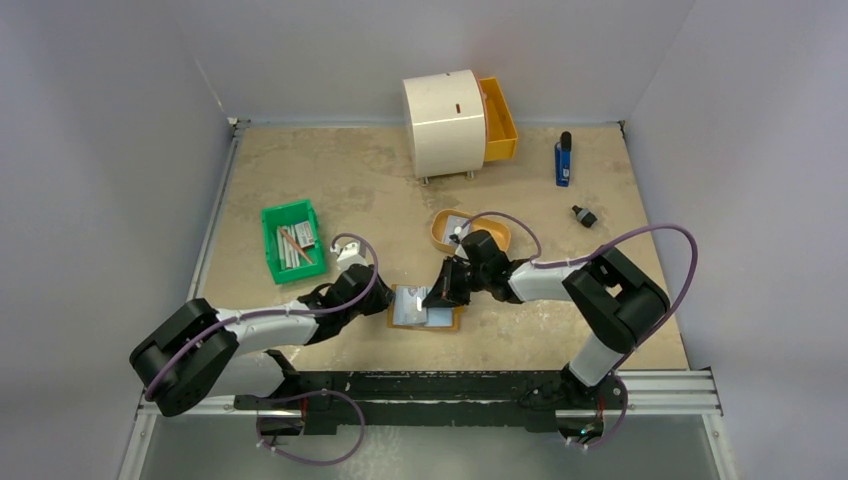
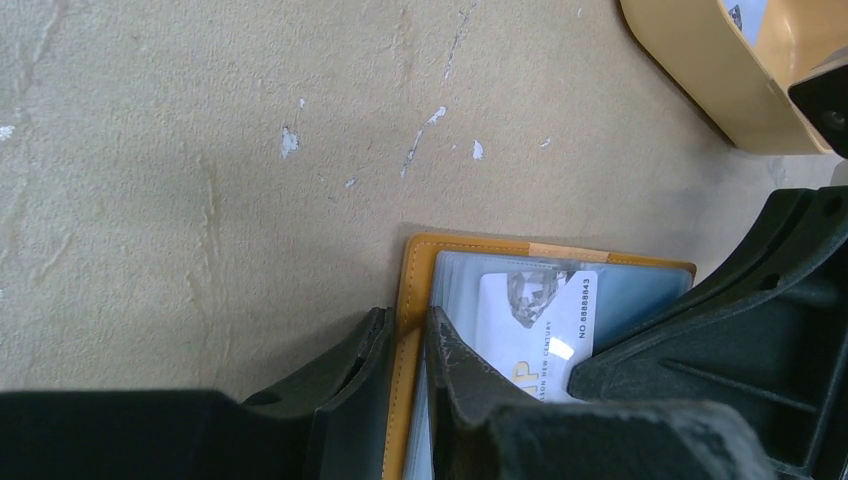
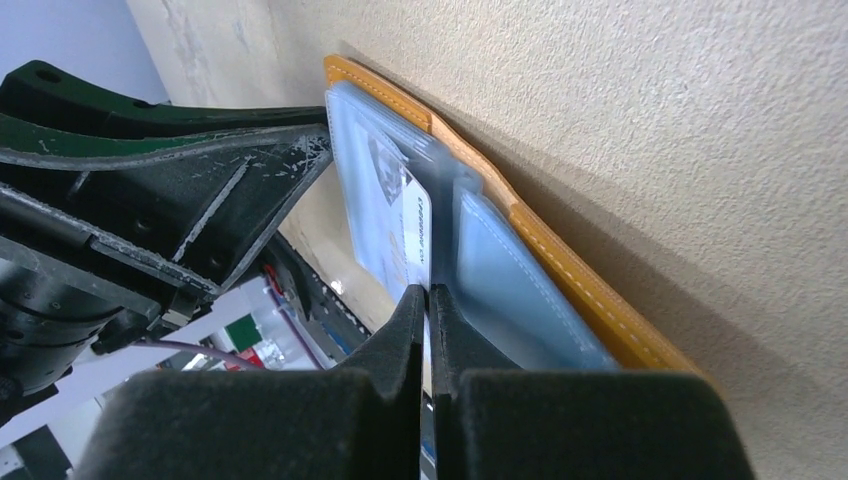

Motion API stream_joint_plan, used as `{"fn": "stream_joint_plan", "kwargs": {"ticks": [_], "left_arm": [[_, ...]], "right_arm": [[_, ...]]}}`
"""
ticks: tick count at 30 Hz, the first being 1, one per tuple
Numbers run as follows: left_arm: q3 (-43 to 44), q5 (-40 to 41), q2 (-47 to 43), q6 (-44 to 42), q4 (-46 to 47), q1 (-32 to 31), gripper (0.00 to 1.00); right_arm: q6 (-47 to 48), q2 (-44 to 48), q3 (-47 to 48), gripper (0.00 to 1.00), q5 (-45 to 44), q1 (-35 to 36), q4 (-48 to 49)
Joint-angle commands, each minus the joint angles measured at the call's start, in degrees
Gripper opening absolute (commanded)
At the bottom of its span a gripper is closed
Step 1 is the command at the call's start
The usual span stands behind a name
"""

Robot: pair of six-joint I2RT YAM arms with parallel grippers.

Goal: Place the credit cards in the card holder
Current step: Insert the credit card into the card holder.

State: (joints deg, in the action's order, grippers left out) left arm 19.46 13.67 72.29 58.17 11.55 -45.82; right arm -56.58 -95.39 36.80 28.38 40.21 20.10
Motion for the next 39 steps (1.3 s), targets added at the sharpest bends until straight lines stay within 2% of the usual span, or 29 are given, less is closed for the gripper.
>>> {"fn": "stream_joint_plan", "kwargs": {"ticks": [1, 7, 12, 17, 30, 34, 36, 39], "left_arm": [[-1.79, -1.33, -0.17, 0.95, -4.20, -0.68, 0.18], [-2.38, -1.02, -1.13, 1.43, -4.52, -0.68, 0.18], [-2.85, -1.01, -1.39, 1.97, -4.43, -0.73, 0.18], [-3.13, -1.18, -1.63, 2.14, -4.02, -0.79, 0.18], [-3.47, -1.33, -2.16, 2.38, -3.69, -0.87, 0.18], [-3.18, 0.09, -3.75, 2.34, -5.99, -0.91, 0.18], [-2.89, 1.26, -5.68, 2.19, -7.89, -0.92, 0.21], [-2.15, 3.34, -9.42, 1.94, -11.16, -0.87, 0.31]], "right_arm": [[1.80, 0.59, 2.87, 0.01, -2.09, 0.64, -2.62], [2.37, 0.82, 3.45, 0.28, -1.93, 0.82, -4.16], [2.68, 0.90, 3.95, 0.40, -1.93, 1.24, -4.74], [3.44, 0.56, 5.63, 0.43, -2.04, 2.17, -6.31], [4.54, -2.76, 9.66, 0.42, -0.36, 4.24, -7.94], [6.10, -1.72, 10.65, 0.44, -1.89, 4.29, -11.49], [7.54, 0.20, 11.28, 0.48, -4.04, 4.27, -14.67], [9.37, 3.16, 12.13, 0.57, -5.88, 4.27, -19.71]]}}
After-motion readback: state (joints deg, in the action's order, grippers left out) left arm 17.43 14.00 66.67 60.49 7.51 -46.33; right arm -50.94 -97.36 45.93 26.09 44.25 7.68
